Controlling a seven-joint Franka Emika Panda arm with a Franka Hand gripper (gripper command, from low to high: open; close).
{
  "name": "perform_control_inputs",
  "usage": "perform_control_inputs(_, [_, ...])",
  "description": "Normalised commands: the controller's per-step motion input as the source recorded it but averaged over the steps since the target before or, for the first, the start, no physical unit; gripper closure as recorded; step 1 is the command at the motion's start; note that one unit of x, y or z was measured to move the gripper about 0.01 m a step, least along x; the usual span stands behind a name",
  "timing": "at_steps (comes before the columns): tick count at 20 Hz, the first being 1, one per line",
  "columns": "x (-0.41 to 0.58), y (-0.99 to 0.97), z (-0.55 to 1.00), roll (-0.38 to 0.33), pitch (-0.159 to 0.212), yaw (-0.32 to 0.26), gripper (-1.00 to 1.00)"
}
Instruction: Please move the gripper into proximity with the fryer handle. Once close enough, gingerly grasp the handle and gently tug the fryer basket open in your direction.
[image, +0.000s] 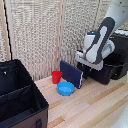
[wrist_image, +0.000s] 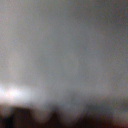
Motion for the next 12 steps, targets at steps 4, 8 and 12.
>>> perform_control_inputs(4, [0.196, 0.33, 0.08, -0.024, -0.003, -0.153, -1.0])
perform_control_inputs(8, [-0.011, -0.05, 0.48, -0.018, -0.011, -0.084, -1.0])
perform_control_inputs(12, [0.0, -0.01, 0.6, -0.015, 0.001, -0.064, -1.0])
